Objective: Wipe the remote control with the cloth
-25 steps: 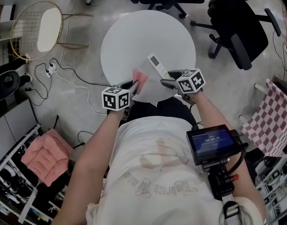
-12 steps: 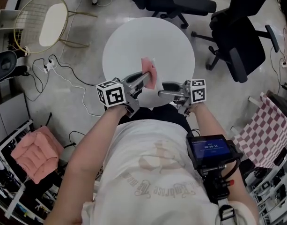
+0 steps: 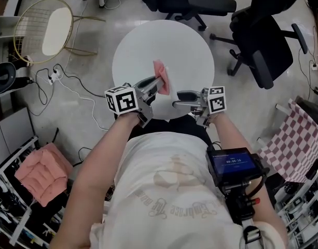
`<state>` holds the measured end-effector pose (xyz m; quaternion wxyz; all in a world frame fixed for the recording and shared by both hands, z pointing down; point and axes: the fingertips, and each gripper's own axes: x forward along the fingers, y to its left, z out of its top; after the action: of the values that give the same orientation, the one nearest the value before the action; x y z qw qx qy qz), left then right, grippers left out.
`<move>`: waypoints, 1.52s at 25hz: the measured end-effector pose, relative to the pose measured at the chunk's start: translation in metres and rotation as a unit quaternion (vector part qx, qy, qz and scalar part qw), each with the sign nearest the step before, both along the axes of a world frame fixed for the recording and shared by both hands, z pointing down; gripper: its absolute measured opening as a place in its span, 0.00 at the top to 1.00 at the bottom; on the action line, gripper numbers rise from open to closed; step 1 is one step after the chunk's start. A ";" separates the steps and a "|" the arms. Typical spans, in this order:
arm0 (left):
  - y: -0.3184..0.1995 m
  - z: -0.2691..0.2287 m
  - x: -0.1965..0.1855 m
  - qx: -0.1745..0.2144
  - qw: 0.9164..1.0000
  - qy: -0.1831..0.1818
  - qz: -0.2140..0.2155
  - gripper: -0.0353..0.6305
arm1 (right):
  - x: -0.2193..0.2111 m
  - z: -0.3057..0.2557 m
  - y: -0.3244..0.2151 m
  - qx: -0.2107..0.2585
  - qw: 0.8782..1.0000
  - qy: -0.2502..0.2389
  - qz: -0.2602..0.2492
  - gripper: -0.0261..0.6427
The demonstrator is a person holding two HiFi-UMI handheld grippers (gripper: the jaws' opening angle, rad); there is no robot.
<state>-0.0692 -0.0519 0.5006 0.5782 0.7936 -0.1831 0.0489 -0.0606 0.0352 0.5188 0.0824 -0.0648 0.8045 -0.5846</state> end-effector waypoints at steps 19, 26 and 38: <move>0.031 0.013 0.009 -0.022 0.998 -0.001 0.057 0.90 | 0.002 0.015 -0.009 -0.022 0.999 0.026 0.022 0.60; -0.003 0.041 -0.008 -0.050 0.998 -0.040 -0.005 0.90 | -0.016 0.005 0.000 0.002 1.000 0.010 -0.012 0.60; 0.074 0.065 0.004 -0.084 0.990 -0.068 0.092 0.90 | 0.002 0.031 -0.020 -0.007 0.995 0.081 0.059 0.60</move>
<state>-0.0655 0.0218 0.5653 0.6222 0.7503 -0.1436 0.1712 -0.0585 0.0149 0.5497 0.0510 -0.1595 0.7993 -0.5772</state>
